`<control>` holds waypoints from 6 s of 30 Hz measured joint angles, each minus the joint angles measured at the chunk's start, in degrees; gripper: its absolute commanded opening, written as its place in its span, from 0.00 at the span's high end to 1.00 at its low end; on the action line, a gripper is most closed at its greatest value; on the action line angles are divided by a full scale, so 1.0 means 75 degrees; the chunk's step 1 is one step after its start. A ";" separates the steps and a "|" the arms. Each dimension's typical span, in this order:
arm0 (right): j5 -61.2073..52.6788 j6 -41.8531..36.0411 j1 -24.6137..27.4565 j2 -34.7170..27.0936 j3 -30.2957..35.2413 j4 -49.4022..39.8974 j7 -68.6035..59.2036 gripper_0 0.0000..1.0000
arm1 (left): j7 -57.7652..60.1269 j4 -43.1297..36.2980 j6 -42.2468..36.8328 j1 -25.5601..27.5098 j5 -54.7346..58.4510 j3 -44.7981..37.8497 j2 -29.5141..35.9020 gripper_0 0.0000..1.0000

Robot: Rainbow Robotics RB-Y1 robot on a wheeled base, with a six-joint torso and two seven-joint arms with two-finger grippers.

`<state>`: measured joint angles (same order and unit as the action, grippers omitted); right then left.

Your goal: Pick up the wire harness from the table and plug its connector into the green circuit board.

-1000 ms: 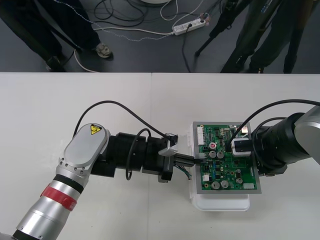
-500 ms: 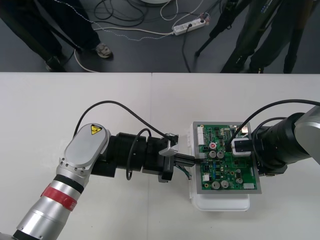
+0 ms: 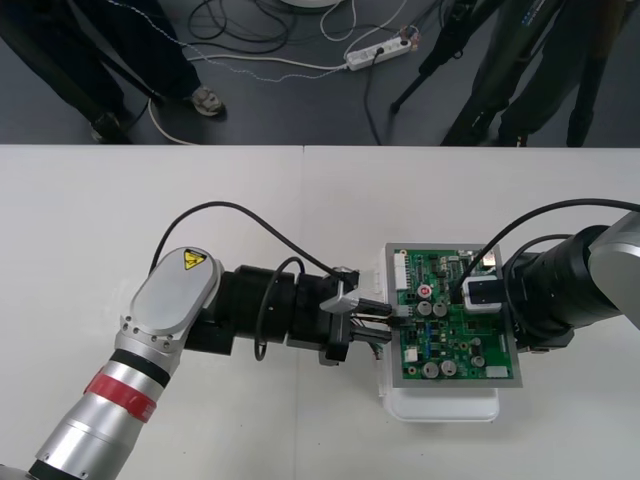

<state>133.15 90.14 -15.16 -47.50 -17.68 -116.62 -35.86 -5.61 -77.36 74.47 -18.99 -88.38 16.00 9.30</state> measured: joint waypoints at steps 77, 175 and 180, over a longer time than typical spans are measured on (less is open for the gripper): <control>-0.2424 -0.0766 0.0001 -0.0960 0.0938 0.0539 0.1959 0.00 | 0.0699 -0.2365 0.1740 0.0876 0.0293 -0.3074 0.2940 0.10; -0.7899 -0.0810 0.2229 -0.1407 0.3561 -0.0070 0.3079 0.00 | 0.2475 -0.4004 0.1813 0.1315 0.1747 -0.3264 0.5864 0.10; -0.7899 -0.0810 0.2229 -0.1406 0.3561 -0.0070 0.3079 0.00 | 0.2475 -0.4004 0.1814 0.1315 0.1747 -0.3264 0.5864 0.10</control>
<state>73.91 84.07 1.56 -58.04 9.03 -117.15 -12.77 12.95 -107.39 88.07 -9.13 -75.28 -8.48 53.28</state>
